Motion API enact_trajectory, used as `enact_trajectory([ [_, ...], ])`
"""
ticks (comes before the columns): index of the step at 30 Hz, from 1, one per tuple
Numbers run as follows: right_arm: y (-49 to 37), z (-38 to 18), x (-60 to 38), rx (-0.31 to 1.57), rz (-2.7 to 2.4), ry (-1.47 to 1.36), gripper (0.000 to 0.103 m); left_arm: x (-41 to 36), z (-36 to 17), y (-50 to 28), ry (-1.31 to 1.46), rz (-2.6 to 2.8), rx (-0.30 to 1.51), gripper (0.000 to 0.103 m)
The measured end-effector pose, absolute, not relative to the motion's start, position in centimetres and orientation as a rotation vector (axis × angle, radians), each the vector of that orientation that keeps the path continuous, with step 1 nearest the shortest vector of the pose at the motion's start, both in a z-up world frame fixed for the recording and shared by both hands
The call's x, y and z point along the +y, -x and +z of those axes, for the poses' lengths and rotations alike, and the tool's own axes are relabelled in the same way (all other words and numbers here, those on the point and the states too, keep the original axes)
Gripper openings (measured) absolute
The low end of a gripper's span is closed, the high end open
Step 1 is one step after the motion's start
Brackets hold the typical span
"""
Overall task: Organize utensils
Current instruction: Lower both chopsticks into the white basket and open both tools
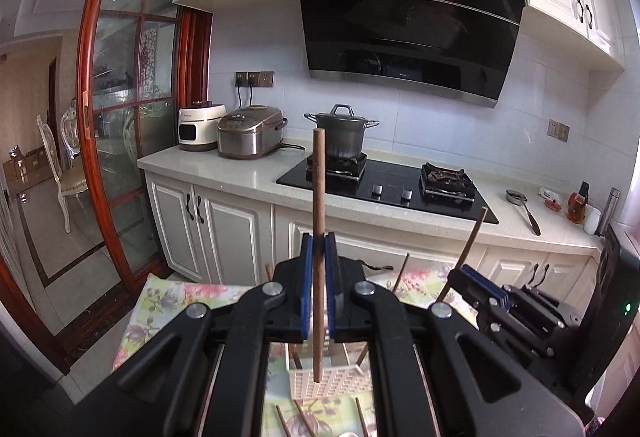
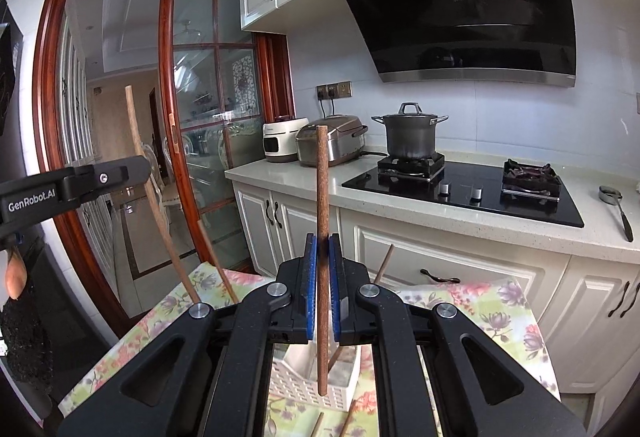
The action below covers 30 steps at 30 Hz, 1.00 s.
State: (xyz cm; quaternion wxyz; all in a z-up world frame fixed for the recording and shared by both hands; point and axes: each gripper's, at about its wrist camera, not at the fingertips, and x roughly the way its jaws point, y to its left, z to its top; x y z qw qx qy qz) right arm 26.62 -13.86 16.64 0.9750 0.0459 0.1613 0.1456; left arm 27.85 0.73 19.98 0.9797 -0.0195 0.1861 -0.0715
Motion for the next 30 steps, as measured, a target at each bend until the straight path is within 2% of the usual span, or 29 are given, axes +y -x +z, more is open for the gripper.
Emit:
enact_trajectory([
  [7,-29.3,16.7,-13.3,0.330,0.285,-0.092,0.007,0.6,20.0,-31.6,0.040,-0.119,0.387,0.006],
  [21,-34.7,10.2,-12.3,0.555,0.259,-0.086,0.008,1.1,12.5,-36.7,0.042,-0.139,0.576,0.006],
  [23,-35.1,9.6,-12.2,0.561,0.257,-0.088,0.013,1.2,11.8,-36.9,0.046,-0.128,0.580,0.007],
  [25,-35.1,9.0,-12.2,0.564,0.247,-0.087,0.025,1.5,11.4,-36.8,0.050,-0.123,0.581,0.011],
  [26,-35.1,8.9,-12.3,0.561,0.247,-0.092,0.043,1.7,11.4,-36.7,0.049,-0.116,0.574,0.017],
  [27,-35.0,8.8,-12.5,0.552,0.250,-0.102,0.053,1.8,11.4,-36.6,0.047,-0.109,0.567,0.019],
  [30,-34.6,8.5,-13.0,0.541,0.243,-0.099,0.053,2.1,11.5,-35.7,0.042,-0.096,0.546,0.026],
])
